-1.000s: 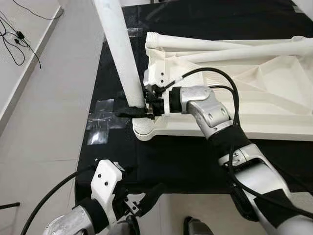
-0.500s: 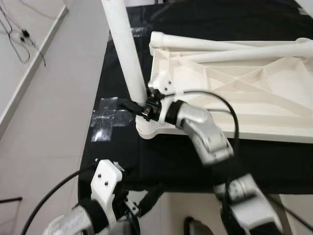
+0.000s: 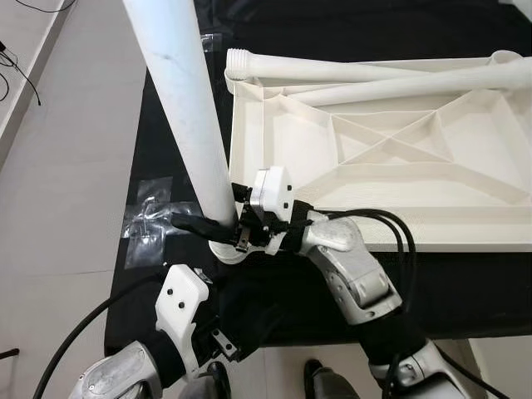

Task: Building children table

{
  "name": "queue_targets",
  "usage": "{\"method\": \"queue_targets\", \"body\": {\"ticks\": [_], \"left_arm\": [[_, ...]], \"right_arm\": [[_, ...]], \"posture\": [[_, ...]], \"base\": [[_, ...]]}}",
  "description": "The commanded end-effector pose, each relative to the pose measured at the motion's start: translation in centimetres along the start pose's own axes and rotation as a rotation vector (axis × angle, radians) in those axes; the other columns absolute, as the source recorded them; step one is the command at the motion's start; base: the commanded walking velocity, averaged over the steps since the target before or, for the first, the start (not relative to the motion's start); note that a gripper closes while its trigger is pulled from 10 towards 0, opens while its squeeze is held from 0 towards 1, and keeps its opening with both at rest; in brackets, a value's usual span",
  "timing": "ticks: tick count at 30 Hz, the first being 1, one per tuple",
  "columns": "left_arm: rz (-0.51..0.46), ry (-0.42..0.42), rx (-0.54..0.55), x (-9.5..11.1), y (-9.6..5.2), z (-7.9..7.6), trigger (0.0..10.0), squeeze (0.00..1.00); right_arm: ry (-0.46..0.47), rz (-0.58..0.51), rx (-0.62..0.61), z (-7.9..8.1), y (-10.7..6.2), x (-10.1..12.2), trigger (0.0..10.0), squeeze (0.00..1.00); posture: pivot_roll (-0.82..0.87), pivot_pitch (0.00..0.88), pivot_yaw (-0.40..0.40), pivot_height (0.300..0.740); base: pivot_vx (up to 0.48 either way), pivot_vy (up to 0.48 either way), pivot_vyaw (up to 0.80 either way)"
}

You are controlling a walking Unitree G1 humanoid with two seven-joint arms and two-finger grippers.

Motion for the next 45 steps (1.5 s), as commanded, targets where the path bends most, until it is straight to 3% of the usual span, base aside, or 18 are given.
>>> {"method": "queue_targets", "body": {"ticks": [1,3,7,14,21,26,27,36,42,45], "left_arm": [[0.041,-0.003,-0.001,-0.8,-0.3,0.0,10.0,0.00],[0.041,-0.003,-0.001,-0.8,-0.3,0.0,10.0,0.00],[0.040,-0.002,-0.005,-0.8,-0.3,0.0,10.0,0.00],[0.042,-0.003,-0.007,-0.8,-0.4,0.0,10.0,0.00],[0.046,0.003,-0.005,-0.9,-0.4,0.1,10.0,0.00],[0.044,0.002,-0.003,-0.9,-0.4,0.2,10.0,0.00],[0.043,-0.001,-0.003,-0.9,-0.4,0.2,10.0,0.00],[0.039,-0.007,-0.003,-0.9,-0.4,0.2,10.0,0.00],[0.039,-0.009,-0.002,-1.1,-0.4,0.3,10.0,0.00],[0.039,-0.010,-0.004,-1.2,-0.4,0.4,10.0,0.00]], "right_arm": [[0.128,0.073,0.000,-0.7,-0.9,-2.3,10.0,0.00],[0.128,0.073,0.000,-0.7,-0.9,-2.3,10.0,0.00],[0.161,0.053,0.022,-2.1,-1.2,-1.8,10.0,0.00],[0.251,0.067,0.122,-2.6,-2.0,-1.7,10.0,0.00],[0.320,-0.007,0.155,-3.8,-1.8,-0.1,10.0,0.00],[0.213,0.075,0.183,-3.8,-1.9,-0.8,10.0,0.00],[0.128,0.142,0.198,-3.6,-2.2,-1.6,10.0,0.00],[0.235,-0.031,0.178,-4.9,-2.2,1.5,10.0,0.00],[0.188,-0.032,0.201,-4.7,-2.0,1.9,10.0,0.00],[0.065,0.032,0.237,-4.2,-1.9,1.8,10.0,0.00]], "posture": [[-0.01,0.334,0.046,0.740],[-0.01,0.334,0.046,0.740],[0.00,0.339,0.047,0.740],[0.00,0.337,0.048,0.740],[0.01,0.337,0.051,0.740],[0.01,0.329,0.051,0.740],[0.01,0.327,0.051,0.740],[0.02,0.311,0.051,0.740],[0.01,0.291,0.053,0.740],[0.02,0.282,0.053,0.740]], "base": [[0.000,0.000,0.00],[0.000,0.000,0.00],[0.000,0.000,0.00],[0.000,0.000,0.00],[0.000,0.000,0.00],[0.000,0.000,0.00],[0.000,0.000,0.00],[0.000,0.000,0.00],[0.000,0.000,0.00],[0.000,0.000,0.00]]}}
Point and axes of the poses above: a point about 5 cm out from each wrist's last joint towards the gripper, its own y axis pointing out of the wrist towards the gripper, its own x axis along the axis of the wrist's last joint, z = x × y, the point moved 4 cm from there along y, pointing out of the wrist towards the gripper, and after that the axes turned 9 degrees about y, right-handed, at the moved point
